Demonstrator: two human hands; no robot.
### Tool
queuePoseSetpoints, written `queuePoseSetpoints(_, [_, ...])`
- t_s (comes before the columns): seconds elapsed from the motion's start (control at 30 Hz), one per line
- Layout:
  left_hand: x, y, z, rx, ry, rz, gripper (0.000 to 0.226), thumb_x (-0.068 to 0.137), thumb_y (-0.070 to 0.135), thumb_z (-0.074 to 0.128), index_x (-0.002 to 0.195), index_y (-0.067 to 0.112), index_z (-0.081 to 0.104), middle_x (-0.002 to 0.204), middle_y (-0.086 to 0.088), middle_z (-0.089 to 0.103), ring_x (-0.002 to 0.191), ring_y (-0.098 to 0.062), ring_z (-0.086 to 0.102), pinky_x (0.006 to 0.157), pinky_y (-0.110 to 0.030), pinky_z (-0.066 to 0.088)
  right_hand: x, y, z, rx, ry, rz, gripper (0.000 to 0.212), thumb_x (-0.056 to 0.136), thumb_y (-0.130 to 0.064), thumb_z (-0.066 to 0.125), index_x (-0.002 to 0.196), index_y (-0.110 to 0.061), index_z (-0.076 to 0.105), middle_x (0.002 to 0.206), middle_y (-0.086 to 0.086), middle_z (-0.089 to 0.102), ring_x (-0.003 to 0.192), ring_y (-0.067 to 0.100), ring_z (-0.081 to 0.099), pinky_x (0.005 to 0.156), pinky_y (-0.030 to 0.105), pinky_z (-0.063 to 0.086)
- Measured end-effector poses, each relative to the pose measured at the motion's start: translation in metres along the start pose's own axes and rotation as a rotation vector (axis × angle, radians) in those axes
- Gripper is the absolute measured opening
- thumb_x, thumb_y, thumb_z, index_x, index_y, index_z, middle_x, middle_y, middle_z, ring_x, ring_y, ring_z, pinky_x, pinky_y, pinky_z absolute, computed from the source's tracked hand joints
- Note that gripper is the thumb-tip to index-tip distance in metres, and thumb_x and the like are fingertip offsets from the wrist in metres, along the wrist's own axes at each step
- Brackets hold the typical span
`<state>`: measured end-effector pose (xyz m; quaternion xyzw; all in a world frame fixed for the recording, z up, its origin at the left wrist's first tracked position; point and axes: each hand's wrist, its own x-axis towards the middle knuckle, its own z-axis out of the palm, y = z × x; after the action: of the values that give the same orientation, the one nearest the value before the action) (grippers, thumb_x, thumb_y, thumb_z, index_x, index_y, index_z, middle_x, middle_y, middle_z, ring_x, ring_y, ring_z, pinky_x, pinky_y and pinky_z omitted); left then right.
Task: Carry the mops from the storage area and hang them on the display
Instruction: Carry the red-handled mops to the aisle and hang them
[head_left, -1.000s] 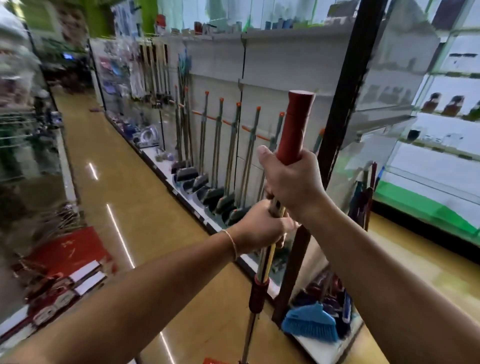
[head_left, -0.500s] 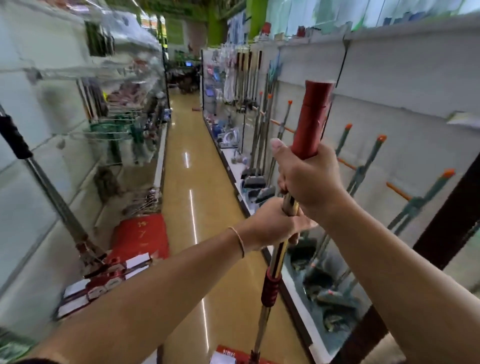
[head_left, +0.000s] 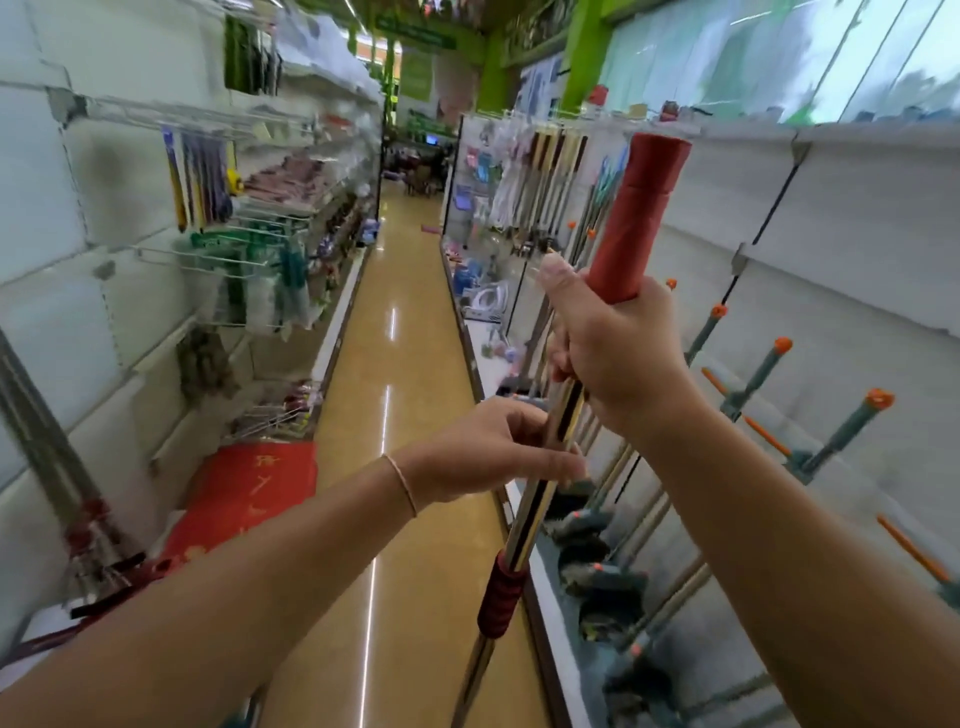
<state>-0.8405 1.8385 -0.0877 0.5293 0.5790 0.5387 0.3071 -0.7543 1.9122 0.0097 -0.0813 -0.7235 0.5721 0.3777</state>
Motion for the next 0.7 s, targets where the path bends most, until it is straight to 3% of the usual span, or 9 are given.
queuePoseSetpoints(0.1, [0.026,-0.008,-0.035,0.028,-0.026,0.017,0.031,0.091,0.017,0.064,0.100,-0.012,0.062,0.098,-0.031,0.062,0.095,-0.045,0.060,0.090,-0.052,0.049,0.042,0.014,0.012,0.021,-0.005,-0.033,0.032,0.096,-0.020,0.065,0.071,-0.015,0.047,0.048,-0.002,0.040,0.038,0.016,0.039,0.041,0.029,0.039])
queuePoseSetpoints(0.3, [0.050,-0.019,-0.085,-0.035,0.102,-0.008,0.024,0.094,0.018,0.057,0.099,-0.005,0.062,0.092,-0.013,0.067,0.090,-0.024,0.067,0.095,-0.046,0.052,0.106,0.039,0.045,0.040,-0.053,-0.138,0.024,0.096,-0.026,0.066,0.089,-0.009,0.050,0.055,0.000,0.045,0.040,0.016,0.046,0.043,0.029,0.044])
queuePoseSetpoints(0.43, [0.053,-0.028,-0.118,0.010,0.262,-0.014,0.019,0.097,0.023,0.054,0.099,0.006,0.063,0.093,-0.013,0.067,0.090,-0.022,0.066,0.091,-0.040,0.054,0.142,0.052,0.073,0.102,-0.151,-0.197,0.025,0.097,-0.028,0.065,0.095,-0.008,0.050,0.056,0.001,0.047,0.042,0.017,0.047,0.044,0.030,0.045])
queuePoseSetpoints(0.7, [0.053,-0.040,-0.171,0.042,0.594,-0.105,0.018,0.095,0.025,0.056,0.097,0.009,0.064,0.092,-0.013,0.068,0.087,-0.029,0.066,0.093,-0.052,0.051,0.203,0.082,0.133,0.259,-0.410,-0.206,0.023,0.098,-0.027,0.064,0.091,-0.008,0.051,0.058,0.001,0.046,0.046,0.017,0.047,0.045,0.031,0.046])
